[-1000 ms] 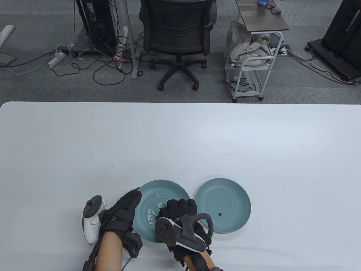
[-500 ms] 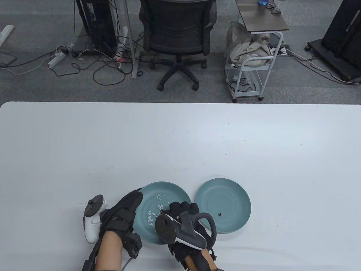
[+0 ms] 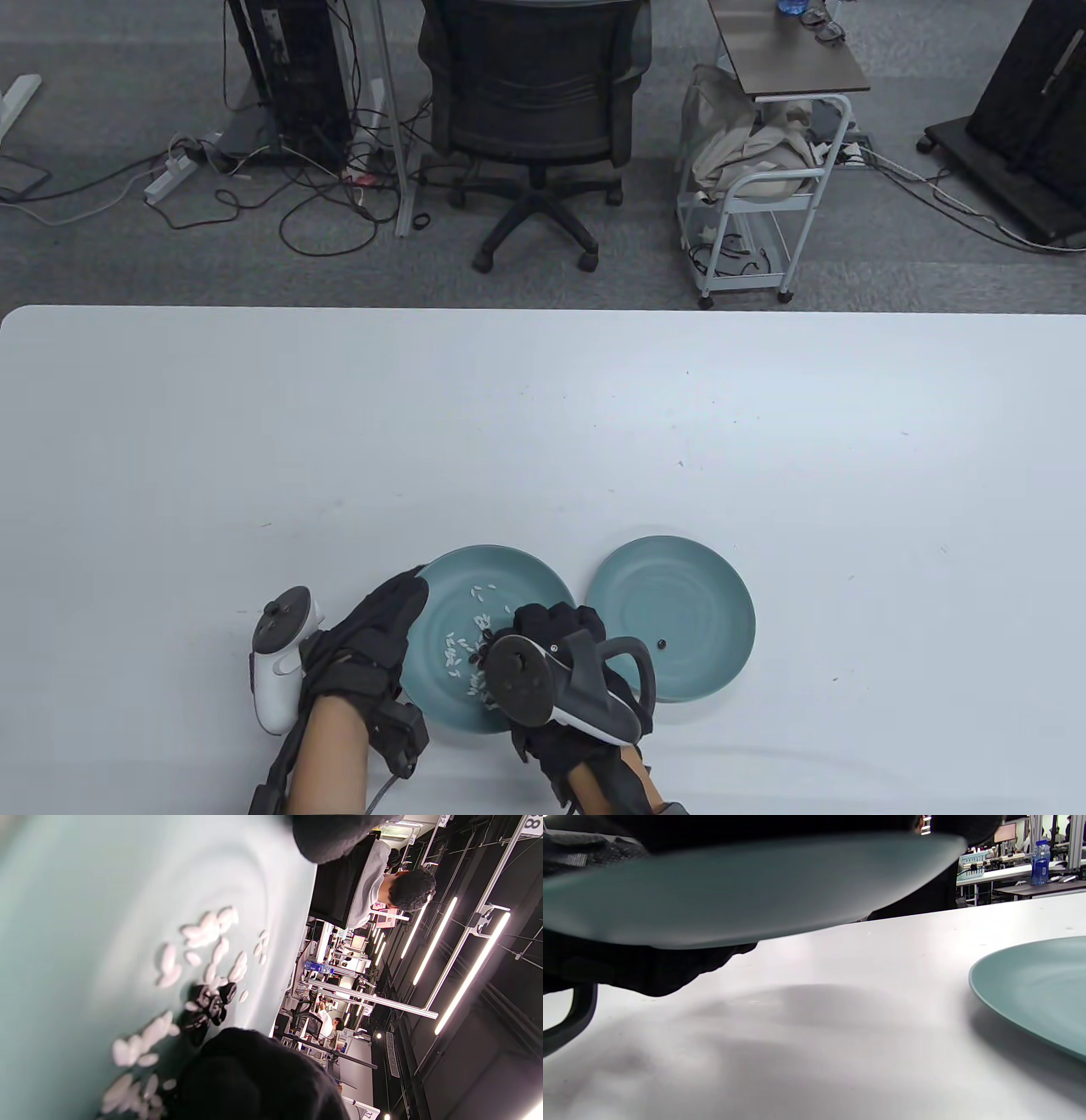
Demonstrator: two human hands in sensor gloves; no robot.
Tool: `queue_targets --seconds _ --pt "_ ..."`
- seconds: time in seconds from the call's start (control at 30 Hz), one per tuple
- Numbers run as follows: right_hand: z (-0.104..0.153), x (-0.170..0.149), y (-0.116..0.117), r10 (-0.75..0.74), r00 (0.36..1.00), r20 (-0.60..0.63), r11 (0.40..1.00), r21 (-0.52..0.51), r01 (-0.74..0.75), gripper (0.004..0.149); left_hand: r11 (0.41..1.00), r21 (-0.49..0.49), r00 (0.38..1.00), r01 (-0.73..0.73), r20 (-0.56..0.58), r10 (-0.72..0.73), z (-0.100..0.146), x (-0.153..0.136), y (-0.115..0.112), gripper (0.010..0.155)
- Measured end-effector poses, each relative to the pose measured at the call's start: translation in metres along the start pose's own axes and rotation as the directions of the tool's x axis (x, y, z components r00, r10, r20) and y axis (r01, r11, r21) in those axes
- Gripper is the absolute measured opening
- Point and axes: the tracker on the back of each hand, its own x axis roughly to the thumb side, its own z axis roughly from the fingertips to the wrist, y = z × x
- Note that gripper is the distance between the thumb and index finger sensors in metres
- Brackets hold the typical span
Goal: Pick coffee beans with hand pinch into plate
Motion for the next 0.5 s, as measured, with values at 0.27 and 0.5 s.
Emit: queue_targets --seconds 0.27,0.5 --pt "-0.0045 -0.0025 0.0044 -0.022 0.999 -0.027 1.000 0.011 0.023 0.042 0.999 0.006 0.999 0.039 -0.008 -0.039 -0.0002 0.0013 0.0004 0.053" --pt "-0.0082 0.0033 0.0089 0.038 0.999 -0.039 0.999 -0.017 -0.039 0.041 0.999 0.003 0.999 0.041 -0.007 -0.041 -0.0005 0.0017 -0.0007 0.053"
